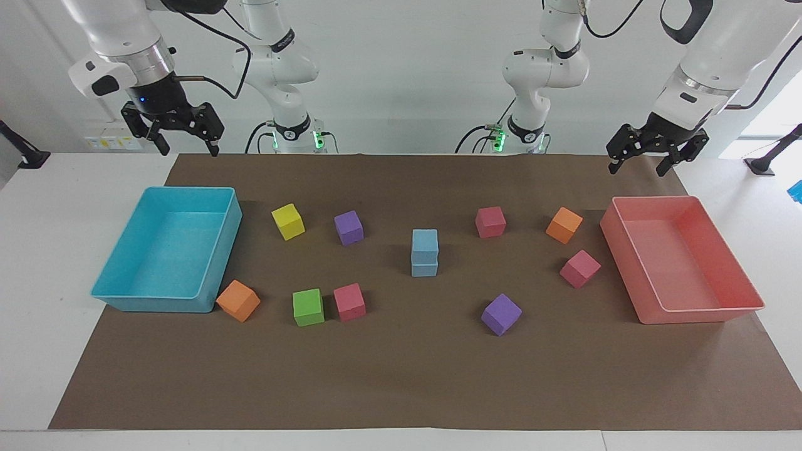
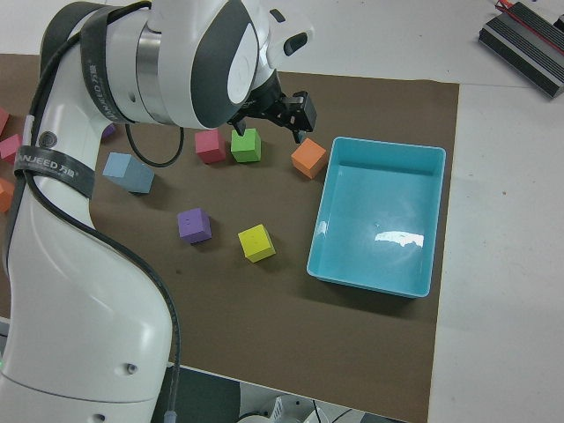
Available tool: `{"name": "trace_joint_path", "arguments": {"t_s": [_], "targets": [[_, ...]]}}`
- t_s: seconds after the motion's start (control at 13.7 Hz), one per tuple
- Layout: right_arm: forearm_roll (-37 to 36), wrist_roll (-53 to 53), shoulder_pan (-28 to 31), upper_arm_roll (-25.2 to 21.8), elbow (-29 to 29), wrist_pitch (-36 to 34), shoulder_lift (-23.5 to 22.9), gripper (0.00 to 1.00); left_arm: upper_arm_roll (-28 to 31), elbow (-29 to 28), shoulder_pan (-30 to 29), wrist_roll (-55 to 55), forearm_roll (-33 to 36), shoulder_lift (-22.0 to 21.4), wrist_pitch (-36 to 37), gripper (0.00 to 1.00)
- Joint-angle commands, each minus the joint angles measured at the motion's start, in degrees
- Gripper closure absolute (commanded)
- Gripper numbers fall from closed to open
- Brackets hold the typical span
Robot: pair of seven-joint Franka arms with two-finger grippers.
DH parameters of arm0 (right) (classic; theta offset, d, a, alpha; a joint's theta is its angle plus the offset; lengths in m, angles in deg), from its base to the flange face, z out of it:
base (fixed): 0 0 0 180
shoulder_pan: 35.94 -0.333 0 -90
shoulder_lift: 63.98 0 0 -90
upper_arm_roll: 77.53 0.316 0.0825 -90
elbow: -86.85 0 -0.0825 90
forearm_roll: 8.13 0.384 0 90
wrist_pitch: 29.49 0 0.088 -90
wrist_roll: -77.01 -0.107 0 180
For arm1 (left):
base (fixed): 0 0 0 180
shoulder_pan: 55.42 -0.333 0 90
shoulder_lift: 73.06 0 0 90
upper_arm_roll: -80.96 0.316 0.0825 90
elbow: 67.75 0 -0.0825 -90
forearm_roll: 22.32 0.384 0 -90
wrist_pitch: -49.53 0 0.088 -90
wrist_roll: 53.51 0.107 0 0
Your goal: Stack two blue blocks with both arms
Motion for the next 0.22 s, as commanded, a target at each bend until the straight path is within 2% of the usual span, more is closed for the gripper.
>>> {"name": "trace_joint_path", "arguments": {"t_s": [0.0, 0.15], "targets": [[-1.1, -1.1, 0.1, 0.3, 1.5, 0.0, 1.4, 0.00, -0.4, -1.5, -0.7, 0.6, -0.2, -1.5, 0.1, 0.00], [-1.2, -1.1, 0.0, 0.3, 1.5, 0.0, 1.4, 0.00, -0.4, -1.6, -0.7, 0.6, -0.2, -1.5, 0.1, 0.00]]}}
